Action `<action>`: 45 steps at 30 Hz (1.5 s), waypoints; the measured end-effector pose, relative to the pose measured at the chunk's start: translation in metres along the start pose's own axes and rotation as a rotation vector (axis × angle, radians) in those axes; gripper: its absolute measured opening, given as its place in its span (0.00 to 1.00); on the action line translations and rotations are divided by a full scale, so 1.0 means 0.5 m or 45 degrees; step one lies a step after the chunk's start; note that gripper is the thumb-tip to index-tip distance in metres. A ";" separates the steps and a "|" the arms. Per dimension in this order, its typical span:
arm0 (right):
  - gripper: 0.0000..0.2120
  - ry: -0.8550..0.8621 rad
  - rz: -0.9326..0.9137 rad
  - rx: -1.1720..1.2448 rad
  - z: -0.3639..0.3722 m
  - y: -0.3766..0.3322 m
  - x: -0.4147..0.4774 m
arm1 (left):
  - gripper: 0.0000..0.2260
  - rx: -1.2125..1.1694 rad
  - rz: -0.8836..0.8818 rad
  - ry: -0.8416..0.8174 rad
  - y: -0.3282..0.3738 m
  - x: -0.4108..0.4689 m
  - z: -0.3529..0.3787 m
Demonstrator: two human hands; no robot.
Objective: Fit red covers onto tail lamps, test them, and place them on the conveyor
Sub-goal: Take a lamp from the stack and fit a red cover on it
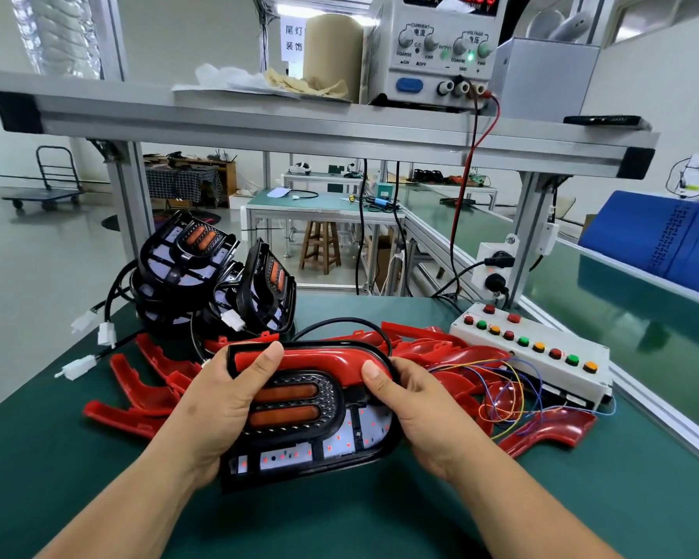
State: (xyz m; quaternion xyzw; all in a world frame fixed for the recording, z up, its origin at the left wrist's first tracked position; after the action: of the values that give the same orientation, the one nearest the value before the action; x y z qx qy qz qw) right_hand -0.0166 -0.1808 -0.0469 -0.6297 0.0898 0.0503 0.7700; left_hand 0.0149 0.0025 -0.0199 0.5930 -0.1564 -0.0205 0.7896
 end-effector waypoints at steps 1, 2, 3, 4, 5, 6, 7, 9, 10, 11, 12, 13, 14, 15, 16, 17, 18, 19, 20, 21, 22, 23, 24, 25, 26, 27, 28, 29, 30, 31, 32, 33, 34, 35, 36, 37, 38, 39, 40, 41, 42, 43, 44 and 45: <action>0.32 -0.018 0.018 0.030 0.002 0.002 -0.001 | 0.20 0.008 -0.004 0.002 0.000 -0.001 0.001; 0.28 -0.046 0.033 0.067 0.005 0.004 -0.002 | 0.20 0.014 -0.006 0.005 0.000 -0.002 0.001; 0.26 -0.075 0.045 0.097 0.010 0.006 -0.003 | 0.20 0.017 -0.008 0.008 0.000 -0.002 0.000; 0.24 -0.094 0.055 0.118 0.014 0.008 -0.003 | 0.20 0.018 -0.010 0.012 -0.001 -0.002 -0.001; 0.23 -0.102 0.059 0.127 0.015 0.009 -0.004 | 0.20 0.019 -0.013 0.016 -0.001 -0.002 -0.003; 0.24 -0.100 0.059 0.126 0.015 0.009 -0.004 | 0.20 0.020 -0.014 0.019 -0.001 -0.001 -0.004; 0.24 -0.092 0.056 0.115 0.015 0.007 -0.004 | 0.21 0.022 -0.014 0.020 -0.001 -0.001 -0.005; 0.25 -0.077 0.049 0.088 0.012 0.004 -0.005 | 0.21 0.030 -0.008 0.017 -0.001 0.001 -0.008; 0.25 -0.076 0.048 0.087 0.012 0.003 -0.004 | 0.22 0.034 -0.003 0.013 -0.001 0.001 -0.009; 0.25 -0.077 0.050 0.092 0.012 0.003 -0.004 | 0.21 0.036 0.002 0.009 -0.001 0.002 -0.009; 0.25 -0.080 0.053 0.102 0.012 0.004 -0.003 | 0.21 0.036 0.006 0.008 0.000 0.002 -0.010; 0.25 -0.083 0.057 0.117 0.013 0.005 -0.002 | 0.21 0.034 0.011 0.007 0.000 0.002 -0.010; 0.25 -0.086 0.059 0.132 0.013 0.006 -0.001 | 0.21 0.031 0.016 0.005 0.000 0.003 -0.009; 0.25 -0.088 0.057 0.144 0.014 0.005 -0.001 | 0.20 0.025 0.023 0.003 0.001 0.004 -0.008; 0.25 -0.090 0.052 0.154 0.015 0.004 -0.002 | 0.20 0.017 0.032 0.001 0.002 0.005 -0.007; 0.25 -0.092 0.050 0.167 0.015 0.004 -0.002 | 0.20 0.011 0.038 0.001 0.003 0.005 -0.005; 0.24 -0.097 0.051 0.185 0.015 0.004 -0.003 | 0.20 0.007 0.044 0.000 0.004 0.006 -0.004; 0.24 -0.104 0.055 0.206 0.015 0.004 -0.004 | 0.20 0.006 0.049 -0.004 0.005 0.007 -0.004; 0.24 -0.112 0.059 0.227 0.016 0.004 -0.004 | 0.20 0.005 0.052 -0.009 0.006 0.007 -0.002; 0.25 -0.118 0.063 0.242 0.016 0.004 -0.004 | 0.20 0.004 0.055 -0.013 0.007 0.007 -0.002; 0.25 -0.123 0.065 0.252 0.016 0.004 -0.004 | 0.20 0.003 0.057 -0.014 0.008 0.007 -0.002; 0.25 -0.124 0.068 0.256 0.016 0.004 -0.004 | 0.20 0.003 0.058 -0.012 0.009 0.007 -0.002; 0.25 -0.122 0.071 0.257 0.016 0.003 -0.004 | 0.20 -0.002 0.060 -0.008 0.009 0.008 -0.003; 0.25 -0.119 0.074 0.255 0.015 0.003 -0.004 | 0.20 -0.008 0.059 -0.003 0.008 0.009 -0.005; 0.25 -0.118 0.077 0.248 0.015 0.004 -0.004 | 0.20 -0.014 0.055 0.002 0.007 0.010 -0.006; 0.26 -0.118 0.082 0.235 0.016 0.004 -0.005 | 0.20 -0.018 0.049 0.007 0.005 0.010 -0.007; 0.26 -0.119 0.087 0.222 0.016 0.005 -0.007 | 0.20 -0.018 0.045 0.008 0.004 0.010 -0.008; 0.26 -0.118 0.093 0.214 0.015 0.005 -0.007 | 0.20 -0.017 0.043 0.006 0.002 0.010 -0.008; 0.27 -0.120 0.097 0.209 0.015 0.004 -0.008 | 0.20 -0.014 0.042 0.000 0.001 0.010 -0.007; 0.27 -0.123 0.099 0.204 0.014 0.003 -0.009 | 0.21 -0.011 0.042 -0.005 0.001 0.010 -0.007; 0.27 -0.128 0.101 0.200 0.014 0.002 -0.011 | 0.21 -0.012 0.043 -0.011 0.001 0.011 -0.007; 0.26 -0.132 0.103 0.197 0.014 0.000 -0.012 | 0.20 -0.013 0.046 -0.016 0.002 0.011 -0.008; 0.25 -0.139 0.104 0.197 0.015 -0.001 -0.013 | 0.20 -0.014 0.047 -0.024 0.003 0.011 -0.008; 0.24 -0.142 0.107 0.198 0.015 -0.002 -0.014 | 0.20 -0.014 0.047 -0.034 0.004 0.010 -0.008; 0.22 -0.139 0.113 0.195 0.017 0.000 -0.014 | 0.19 -0.016 0.043 -0.044 0.004 0.009 -0.006; 0.21 -0.130 0.120 0.185 0.017 0.003 -0.013 | 0.19 -0.019 0.039 -0.054 0.003 0.007 -0.004; 0.21 -0.119 0.126 0.173 0.017 0.005 -0.013 | 0.19 -0.022 0.033 -0.067 0.002 0.005 -0.001; 0.22 -0.104 0.128 0.169 0.016 0.008 -0.011 | 0.19 -0.028 0.027 -0.076 0.001 0.004 0.001; 0.23 -0.091 0.126 0.178 0.015 0.009 -0.010 | 0.20 -0.039 0.020 -0.084 0.001 0.003 0.003; 0.24 -0.082 0.120 0.193 0.013 0.009 -0.009 | 0.20 -0.048 0.014 -0.089 0.000 0.002 0.004; 0.25 -0.081 0.111 0.209 0.013 0.008 -0.008 | 0.20 -0.054 0.007 -0.098 -0.001 0.001 0.006; 0.24 -0.087 0.101 0.225 0.014 0.006 -0.009 | 0.20 -0.058 -0.001 -0.107 -0.002 0.001 0.006; 0.24 -0.097 0.090 0.241 0.016 0.004 -0.009 | 0.20 -0.063 -0.007 -0.109 -0.004 0.001 0.006; 0.23 -0.105 0.077 0.254 0.018 0.002 -0.010 | 0.20 -0.065 -0.006 -0.100 -0.004 0.002 0.005</action>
State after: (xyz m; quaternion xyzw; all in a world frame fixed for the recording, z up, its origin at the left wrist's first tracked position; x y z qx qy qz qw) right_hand -0.0208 -0.1718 -0.0453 -0.5444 0.0816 0.0901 0.8300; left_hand 0.0154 -0.0008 -0.0209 0.5719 -0.1852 -0.0494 0.7976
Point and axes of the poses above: each hand's wrist, its own x-axis towards the middle knuckle, its own z-axis out of the palm, y = z × x, the point moved 10 cm from there along x, towards the middle knuckle, and after that the axes turned 10 degrees about z, right-handed, at the moved point
